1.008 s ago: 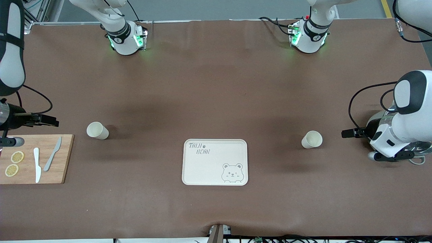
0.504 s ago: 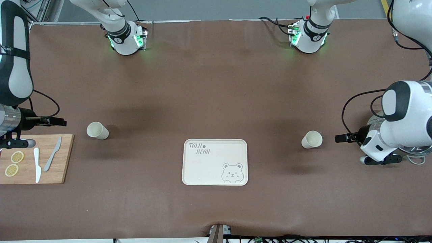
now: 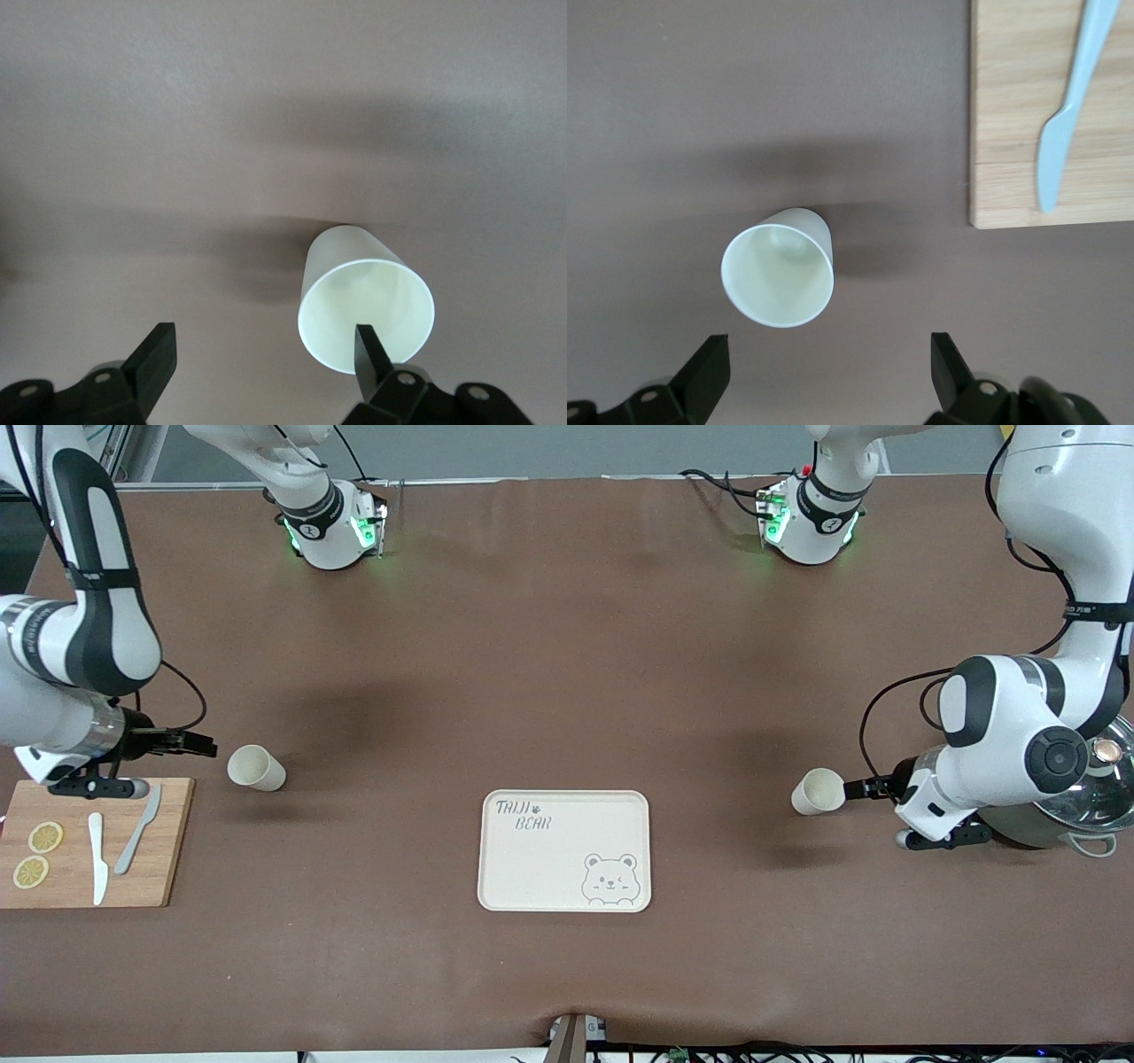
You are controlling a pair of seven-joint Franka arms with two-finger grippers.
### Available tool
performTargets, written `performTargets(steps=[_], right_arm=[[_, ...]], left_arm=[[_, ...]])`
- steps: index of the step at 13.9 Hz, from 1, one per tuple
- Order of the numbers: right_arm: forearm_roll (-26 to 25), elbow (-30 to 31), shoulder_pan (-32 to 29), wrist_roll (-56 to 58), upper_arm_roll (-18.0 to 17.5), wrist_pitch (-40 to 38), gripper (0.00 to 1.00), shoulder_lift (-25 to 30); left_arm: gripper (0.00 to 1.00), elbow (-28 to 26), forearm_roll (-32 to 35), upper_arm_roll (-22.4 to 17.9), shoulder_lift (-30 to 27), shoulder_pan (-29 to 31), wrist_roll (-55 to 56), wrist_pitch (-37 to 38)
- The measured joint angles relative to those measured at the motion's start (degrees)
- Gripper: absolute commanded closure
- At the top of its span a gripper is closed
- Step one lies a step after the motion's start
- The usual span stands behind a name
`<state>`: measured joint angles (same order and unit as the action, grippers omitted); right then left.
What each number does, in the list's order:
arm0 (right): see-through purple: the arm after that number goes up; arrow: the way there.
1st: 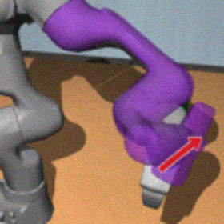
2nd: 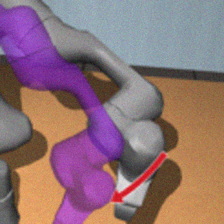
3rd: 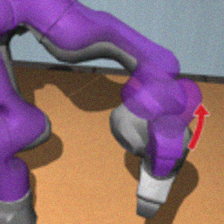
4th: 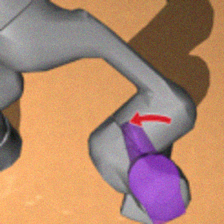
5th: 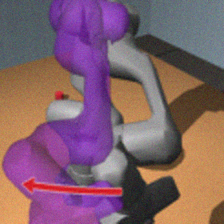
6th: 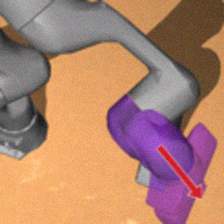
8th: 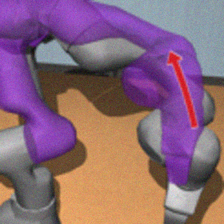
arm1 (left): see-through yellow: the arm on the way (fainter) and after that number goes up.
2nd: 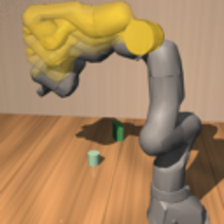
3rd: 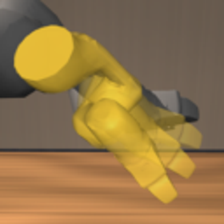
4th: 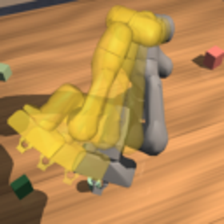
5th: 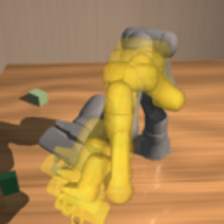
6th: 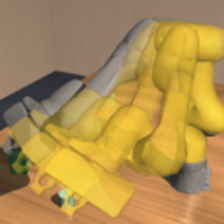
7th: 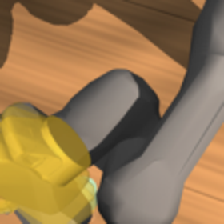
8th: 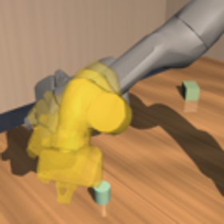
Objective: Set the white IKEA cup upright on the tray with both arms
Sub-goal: 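Close the right gripper on one cup while the left gripper grasps the other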
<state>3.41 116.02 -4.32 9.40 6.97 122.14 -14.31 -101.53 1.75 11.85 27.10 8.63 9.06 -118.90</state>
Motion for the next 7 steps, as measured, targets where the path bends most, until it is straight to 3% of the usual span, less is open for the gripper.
performTargets(steps=[3,5,7], right_arm=[[1.66,3.15,0.00,0.00,-0.02,3.48,0.09,0.01],[3.41,3.84,0.00,0.01,-0.05,4.59,0.24,-0.13],[3.69,4.12,0.00,0.00,-0.10,5.94,0.45,-0.83]], left_arm=[[0.31,-1.93,0.00,0.13,-0.02,-0.06,0.17,-1.22],[0.31,-2.77,-0.08,0.19,-0.02,-0.07,0.25,-1.79],[0.38,-3.31,-1.38,0.27,-0.03,-0.07,0.40,-2.68]])
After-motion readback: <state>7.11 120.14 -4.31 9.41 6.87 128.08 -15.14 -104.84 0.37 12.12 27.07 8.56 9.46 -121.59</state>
